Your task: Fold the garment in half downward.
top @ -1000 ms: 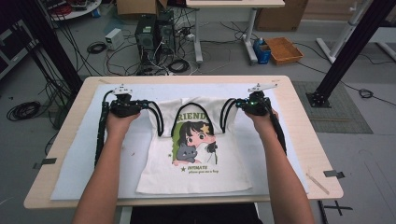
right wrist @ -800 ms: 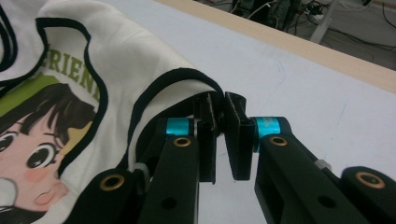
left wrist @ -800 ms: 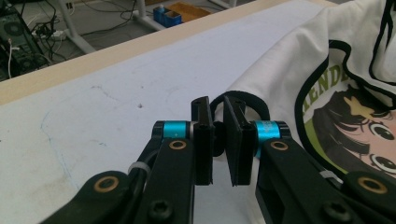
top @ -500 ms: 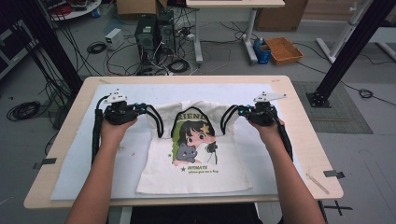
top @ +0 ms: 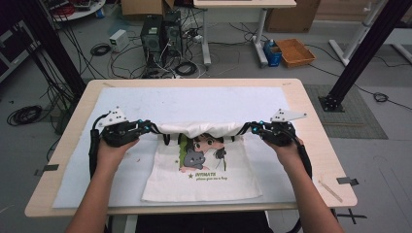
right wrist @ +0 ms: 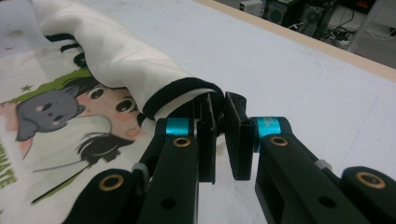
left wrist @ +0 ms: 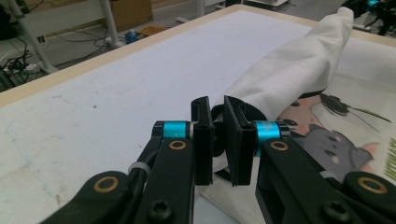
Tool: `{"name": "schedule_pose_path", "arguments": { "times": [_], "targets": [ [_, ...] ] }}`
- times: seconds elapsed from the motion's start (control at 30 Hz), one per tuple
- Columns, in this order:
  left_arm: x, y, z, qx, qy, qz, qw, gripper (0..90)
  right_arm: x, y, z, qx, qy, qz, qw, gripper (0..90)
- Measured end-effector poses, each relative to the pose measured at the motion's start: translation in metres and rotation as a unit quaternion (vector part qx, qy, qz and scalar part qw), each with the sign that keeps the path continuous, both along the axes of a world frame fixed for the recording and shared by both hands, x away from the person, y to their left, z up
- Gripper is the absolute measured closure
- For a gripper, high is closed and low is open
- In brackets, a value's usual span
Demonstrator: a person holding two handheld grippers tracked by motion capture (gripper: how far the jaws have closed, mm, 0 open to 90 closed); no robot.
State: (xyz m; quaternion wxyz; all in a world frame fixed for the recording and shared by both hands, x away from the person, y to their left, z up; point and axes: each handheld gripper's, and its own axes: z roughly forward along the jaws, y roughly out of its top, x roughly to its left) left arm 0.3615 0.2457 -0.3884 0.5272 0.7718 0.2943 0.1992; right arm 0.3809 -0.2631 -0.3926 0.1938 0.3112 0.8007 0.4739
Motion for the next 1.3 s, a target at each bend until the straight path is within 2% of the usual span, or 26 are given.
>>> {"name": "schedule_pose_path", "arguments": {
  "times": [0.13,0.23,0.4,0.53,0.57,0.6,0.67,0.7,0.77,0.87,0.97,1.1,1.17,1.2,1.3],
  "targets": [
    [-0.018,-0.001,-0.005,-0.004,0.0,-0.013,0.9999,82.2,-0.018,-0.003,-0.005,0.001,-0.001,0.011,0.9999,84.3],
    [-0.031,-0.002,-0.013,0.004,0.003,-0.022,0.9997,82.2,-0.033,-0.004,-0.011,-0.003,-0.001,0.02,0.9998,84.2],
    [-0.05,-0.002,-0.03,0.002,0.021,-0.034,0.9992,82.2,-0.056,-0.004,-0.024,-0.014,0.009,0.035,0.9992,84.1],
    [-0.059,-0.001,-0.041,0.002,0.033,-0.038,0.9988,82.1,-0.07,-0.007,-0.032,-0.023,0.015,0.041,0.9988,83.8],
    [-0.061,-0.002,-0.042,0.008,0.034,-0.041,0.9986,81.6,-0.072,-0.007,-0.034,-0.026,0.015,0.043,0.9986,83.4],
    [-0.063,-0.003,-0.044,0.013,0.035,-0.043,0.9984,79.6,-0.075,-0.008,-0.036,-0.027,0.019,0.043,0.9985,82.9],
    [-0.065,-0.005,-0.045,0.014,0.041,-0.031,0.9986,63.4,-0.078,-0.009,-0.04,-0.029,0.024,0.044,0.9983,79.1],
    [-0.065,-0.004,-0.045,0.011,0.046,-0.027,0.9985,54.8,-0.08,-0.01,-0.04,-0.027,0.027,0.046,0.9982,76.2],
    [-0.067,-0.001,-0.043,-0.007,0.046,-0.023,0.9987,45.0,-0.083,-0.013,-0.04,-0.02,0.031,0.043,0.9984,66.3],
    [-0.071,0.007,-0.041,-0.032,0.049,-0.01,0.9982,40.0,-0.088,-0.016,-0.035,-0.012,0.035,0.047,0.9982,55.3],
    [-0.073,0.013,-0.043,-0.042,0.058,-0.001,0.9974,38.6,-0.093,-0.019,-0.03,-0.002,0.027,0.048,0.9985,49.6],
    [-0.069,0.009,-0.051,-0.034,0.082,-0.001,0.9961,38.5,-0.091,-0.024,-0.032,0.005,0.035,0.041,0.9985,49.6],
    [-0.068,0.004,-0.054,-0.019,0.09,-0.006,0.9957,39.0,-0.089,-0.023,-0.037,0.005,0.048,0.042,0.9979,50.1],
    [-0.067,0.0,-0.055,-0.005,0.095,-0.011,0.9954,39.3,-0.088,-0.023,-0.038,0.004,0.054,0.043,0.9976,50.8],
    [-0.067,-0.005,-0.06,0.023,0.107,-0.015,0.9939,45.2,-0.086,-0.019,-0.045,-0.008,0.068,0.049,0.9965,53.8]
  ]
}}
